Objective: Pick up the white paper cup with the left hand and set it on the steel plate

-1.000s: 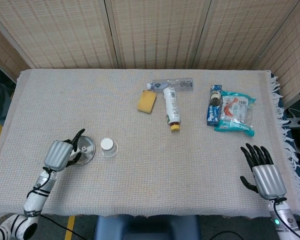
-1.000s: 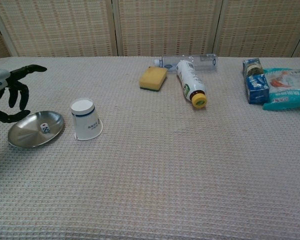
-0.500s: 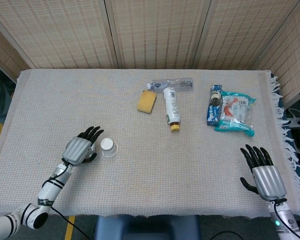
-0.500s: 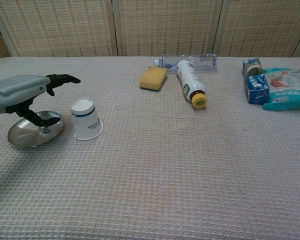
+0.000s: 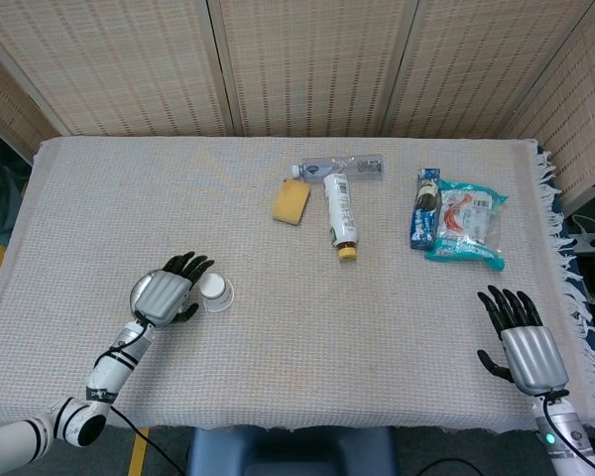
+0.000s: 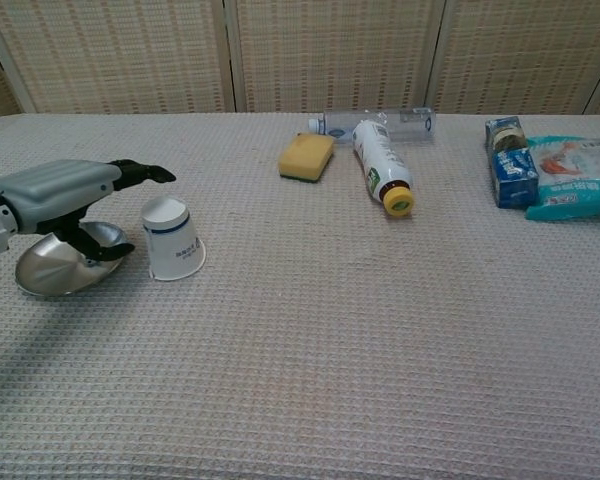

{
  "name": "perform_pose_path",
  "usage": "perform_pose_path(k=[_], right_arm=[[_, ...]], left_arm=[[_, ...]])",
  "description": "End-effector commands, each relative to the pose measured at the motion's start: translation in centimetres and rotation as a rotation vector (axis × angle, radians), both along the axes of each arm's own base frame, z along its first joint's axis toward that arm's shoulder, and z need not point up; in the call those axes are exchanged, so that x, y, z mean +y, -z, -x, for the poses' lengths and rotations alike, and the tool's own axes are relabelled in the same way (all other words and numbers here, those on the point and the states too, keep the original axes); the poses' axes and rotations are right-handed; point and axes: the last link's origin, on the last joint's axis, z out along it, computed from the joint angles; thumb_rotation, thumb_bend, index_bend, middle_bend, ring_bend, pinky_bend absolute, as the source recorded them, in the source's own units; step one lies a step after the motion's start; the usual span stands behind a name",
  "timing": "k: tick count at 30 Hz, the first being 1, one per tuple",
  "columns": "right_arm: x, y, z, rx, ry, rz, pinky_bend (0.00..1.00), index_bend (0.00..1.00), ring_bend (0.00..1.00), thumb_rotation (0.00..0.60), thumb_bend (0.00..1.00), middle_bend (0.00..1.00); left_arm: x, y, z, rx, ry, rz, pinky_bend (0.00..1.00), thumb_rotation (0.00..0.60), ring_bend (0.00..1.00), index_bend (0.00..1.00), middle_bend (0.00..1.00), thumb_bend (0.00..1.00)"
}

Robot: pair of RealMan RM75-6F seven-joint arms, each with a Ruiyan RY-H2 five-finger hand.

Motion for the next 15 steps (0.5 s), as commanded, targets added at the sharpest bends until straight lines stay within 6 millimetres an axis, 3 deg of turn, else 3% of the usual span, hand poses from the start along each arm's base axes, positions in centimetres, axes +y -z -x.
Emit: perform_pose_path(k=[1, 15], right_arm=[[0.0, 0.0, 0.0, 0.000, 0.000, 0.000, 0.00, 0.00, 0.00, 0.555, 0.18, 0.00], [-0.3, 0.1, 0.2, 0.002, 0.012, -0.010, 0.00, 0.00, 0.00, 0.555, 0.18, 0.00]], left_arm=[[0.0, 0.4, -0.3, -0.005, 0.011, 0.001, 0.16, 0.600, 0.02, 0.14, 0.09, 0.34], [0.4, 1.3, -1.5, -0.015, 0.061, -0.009, 0.30, 0.600, 0.11, 0.27, 0.21, 0.34]])
